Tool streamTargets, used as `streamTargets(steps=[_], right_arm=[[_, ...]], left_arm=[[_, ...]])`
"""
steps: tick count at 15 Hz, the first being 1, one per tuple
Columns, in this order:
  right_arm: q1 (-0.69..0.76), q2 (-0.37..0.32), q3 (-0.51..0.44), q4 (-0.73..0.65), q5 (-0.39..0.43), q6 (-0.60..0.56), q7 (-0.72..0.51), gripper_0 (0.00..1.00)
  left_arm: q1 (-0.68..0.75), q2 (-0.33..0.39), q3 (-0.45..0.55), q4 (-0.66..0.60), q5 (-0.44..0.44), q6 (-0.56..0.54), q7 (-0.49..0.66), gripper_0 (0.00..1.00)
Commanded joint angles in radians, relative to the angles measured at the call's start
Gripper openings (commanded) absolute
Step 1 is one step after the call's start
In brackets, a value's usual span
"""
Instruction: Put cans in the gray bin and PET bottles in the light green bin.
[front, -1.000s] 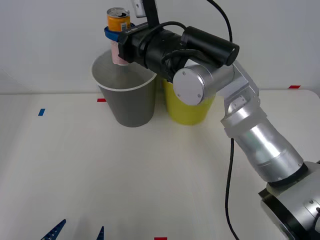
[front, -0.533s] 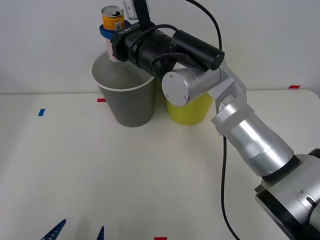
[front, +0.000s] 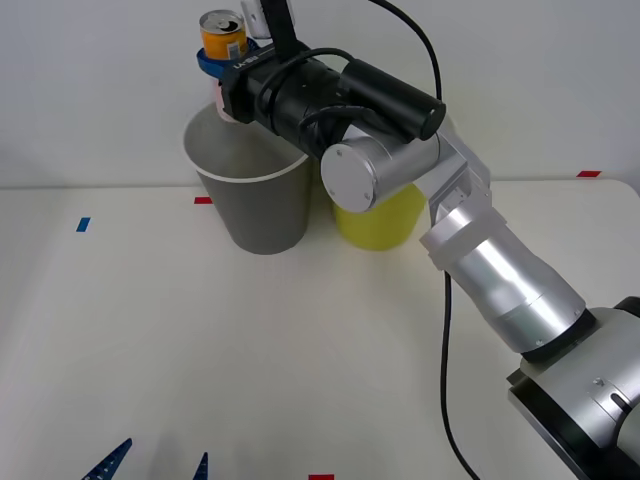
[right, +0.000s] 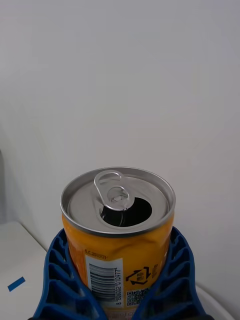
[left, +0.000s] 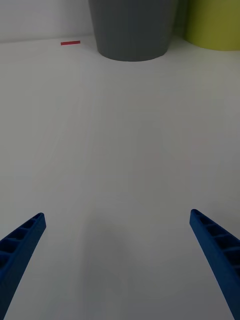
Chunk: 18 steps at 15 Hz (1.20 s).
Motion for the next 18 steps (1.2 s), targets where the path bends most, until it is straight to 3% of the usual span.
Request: streamTargets(steps=[1,2,4,12,16,18], right_arm=[[-0.001,0.006,0.0,0.0,0.02,0.0,0.004,0.0],[-0.001,0.006,0.0,0.0,0.023,0.0,0.001,0.38],[0.001,0.006,0.0,0.0,0.023,0.0,0.0,0.81],[0.024,-0.022,0.0,-0.052,0.035,-0.003,0.044,0.83],[0.136,-0.135,-0.051,-0.373,0.038,0.176,0.059,0.83],[0.209,-0.208,-0.075,-0.488,0.02,0.201,0.041,0.83]], left_arm=[[0.0,0.0,0.0,0.0,0.0,0.0,0.0,1.0],[0.0,0.0,0.0,0.0,0.0,0.0,0.0,1.0],[0.0,0.0,0.0,0.0,0.0,0.0,0.0,1.0],[0.0,0.0,0.0,0.0,0.0,0.0,0.0,1.0],[0.0,0.0,0.0,0.0,0.0,0.0,0.0,1.0],[0.0,0.0,0.0,0.0,0.0,0.0,0.0,1.0]])
